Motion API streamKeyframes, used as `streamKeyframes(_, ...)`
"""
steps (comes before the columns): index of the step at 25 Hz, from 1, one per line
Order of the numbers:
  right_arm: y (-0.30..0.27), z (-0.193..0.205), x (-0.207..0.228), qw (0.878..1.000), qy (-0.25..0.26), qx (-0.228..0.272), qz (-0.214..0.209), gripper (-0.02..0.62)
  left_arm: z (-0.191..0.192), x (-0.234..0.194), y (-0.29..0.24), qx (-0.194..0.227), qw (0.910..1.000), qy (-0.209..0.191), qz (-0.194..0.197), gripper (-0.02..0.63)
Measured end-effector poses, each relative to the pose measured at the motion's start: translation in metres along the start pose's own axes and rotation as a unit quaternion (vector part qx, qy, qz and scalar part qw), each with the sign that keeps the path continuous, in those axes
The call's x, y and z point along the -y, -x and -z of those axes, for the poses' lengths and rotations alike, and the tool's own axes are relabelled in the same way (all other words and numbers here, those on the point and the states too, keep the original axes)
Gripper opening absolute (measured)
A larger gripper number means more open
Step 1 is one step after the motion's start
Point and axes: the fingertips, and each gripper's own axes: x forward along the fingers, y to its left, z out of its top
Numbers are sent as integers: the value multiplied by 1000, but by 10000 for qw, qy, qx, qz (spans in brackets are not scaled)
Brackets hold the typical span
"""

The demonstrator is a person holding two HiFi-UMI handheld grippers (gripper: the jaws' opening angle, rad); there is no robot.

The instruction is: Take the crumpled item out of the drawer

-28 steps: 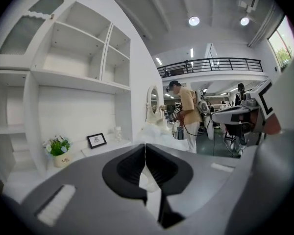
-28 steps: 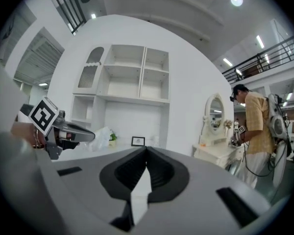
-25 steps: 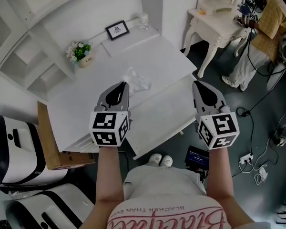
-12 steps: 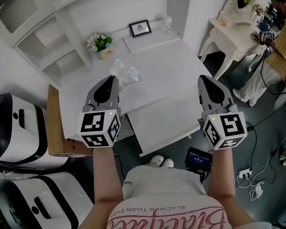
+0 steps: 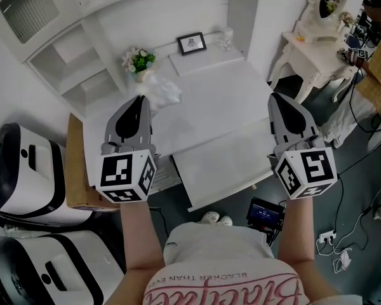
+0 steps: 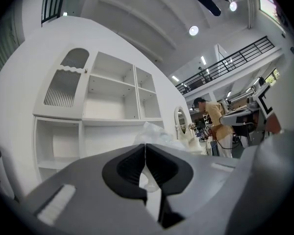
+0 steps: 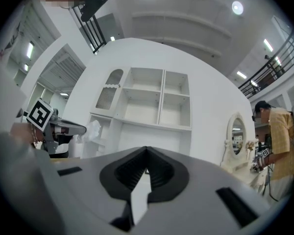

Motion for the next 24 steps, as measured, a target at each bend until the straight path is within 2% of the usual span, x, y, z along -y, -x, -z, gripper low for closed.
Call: streamKeyframes(24,-6,14,3,9998,36,-201,63,6,3,-1,-9,25,10000,60,21,17)
